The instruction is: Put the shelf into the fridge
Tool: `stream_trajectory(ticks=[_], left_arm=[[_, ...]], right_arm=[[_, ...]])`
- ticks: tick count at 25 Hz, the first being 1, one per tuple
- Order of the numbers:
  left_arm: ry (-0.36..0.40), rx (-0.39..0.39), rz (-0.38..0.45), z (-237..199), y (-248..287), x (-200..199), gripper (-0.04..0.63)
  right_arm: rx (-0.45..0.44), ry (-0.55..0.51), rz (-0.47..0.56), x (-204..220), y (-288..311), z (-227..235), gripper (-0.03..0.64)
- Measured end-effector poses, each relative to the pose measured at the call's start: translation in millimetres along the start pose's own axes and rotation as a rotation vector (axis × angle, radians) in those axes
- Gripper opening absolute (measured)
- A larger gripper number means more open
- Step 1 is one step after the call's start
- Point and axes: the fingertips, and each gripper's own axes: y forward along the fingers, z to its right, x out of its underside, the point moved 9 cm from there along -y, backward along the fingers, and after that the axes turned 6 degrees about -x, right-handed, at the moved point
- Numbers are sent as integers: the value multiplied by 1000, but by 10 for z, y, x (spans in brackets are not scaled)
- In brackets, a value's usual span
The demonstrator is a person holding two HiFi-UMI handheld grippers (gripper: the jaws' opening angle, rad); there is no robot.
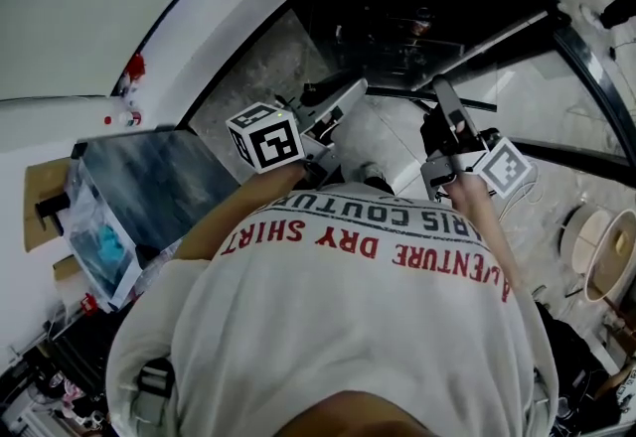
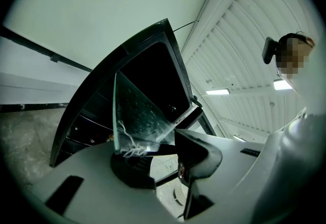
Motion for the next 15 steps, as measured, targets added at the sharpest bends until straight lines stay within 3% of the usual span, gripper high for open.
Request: stream_trajectory(ticks=[15], left_arm=[[-18, -1, -32, -417, 244, -245, 140]], right_arm=[[40, 19, 10, -55, 365, 319, 60]])
